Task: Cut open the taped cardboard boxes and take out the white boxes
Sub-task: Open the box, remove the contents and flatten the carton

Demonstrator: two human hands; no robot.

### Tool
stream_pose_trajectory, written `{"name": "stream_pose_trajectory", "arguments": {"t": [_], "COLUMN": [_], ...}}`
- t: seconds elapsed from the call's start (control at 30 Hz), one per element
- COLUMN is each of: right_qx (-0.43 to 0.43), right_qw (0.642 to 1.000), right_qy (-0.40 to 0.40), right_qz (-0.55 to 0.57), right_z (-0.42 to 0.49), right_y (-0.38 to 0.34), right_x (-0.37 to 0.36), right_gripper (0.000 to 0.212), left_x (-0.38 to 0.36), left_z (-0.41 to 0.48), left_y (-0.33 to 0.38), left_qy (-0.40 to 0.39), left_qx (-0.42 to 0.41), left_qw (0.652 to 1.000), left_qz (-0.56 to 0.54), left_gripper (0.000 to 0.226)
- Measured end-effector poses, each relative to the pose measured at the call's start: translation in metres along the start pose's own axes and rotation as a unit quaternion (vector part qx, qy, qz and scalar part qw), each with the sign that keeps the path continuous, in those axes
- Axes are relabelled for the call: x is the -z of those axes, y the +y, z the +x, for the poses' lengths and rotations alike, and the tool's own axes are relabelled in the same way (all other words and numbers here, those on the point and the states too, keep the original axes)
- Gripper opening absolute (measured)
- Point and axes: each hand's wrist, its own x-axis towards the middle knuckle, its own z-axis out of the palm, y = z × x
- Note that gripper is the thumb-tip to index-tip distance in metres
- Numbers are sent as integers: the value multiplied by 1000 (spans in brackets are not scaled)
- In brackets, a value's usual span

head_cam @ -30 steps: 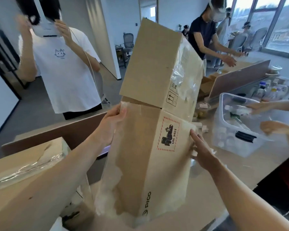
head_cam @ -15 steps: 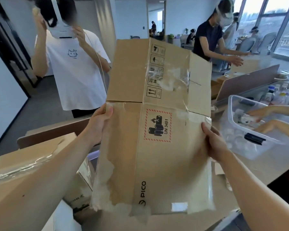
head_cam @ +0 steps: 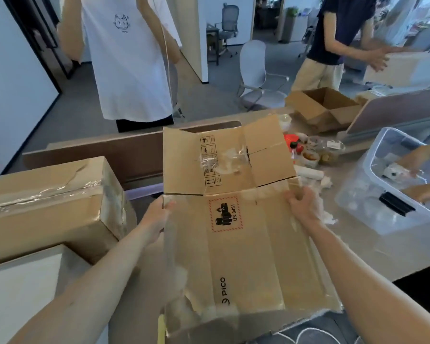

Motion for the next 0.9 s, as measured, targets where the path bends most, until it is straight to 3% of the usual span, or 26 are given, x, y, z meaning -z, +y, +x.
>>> {"name": "stream_pose_trajectory", "arguments": {"t": [0.17,0.4,0.53,0.6,0.7,0.9], "right_qx": [-22,-36,-35,-21,13,107], "right_qw": [995,966,952,954,948,946], "right_qy": [-99,-220,-238,-219,-221,-183], "right_qz": [-16,-134,-188,-204,-229,-244], "right_z": [3,21,32,34,34,62], "right_y": [43,102,124,128,127,100], "right_x": [-42,-96,-116,-122,-135,-179], "right_gripper": [27,49,44,45,56,71], "left_x": [-19,-56,-62,-61,-59,-73], "left_z": [3,5,8,11,25,97], "left_y": [-73,-127,-147,-148,-140,-116], "left_qy": [77,109,98,128,172,109], "left_qx": [87,210,253,270,239,121], "left_qw": [991,964,941,928,918,927], "left_qz": [71,117,203,223,265,337], "left_gripper": [12,23,8,29,54,61]}}
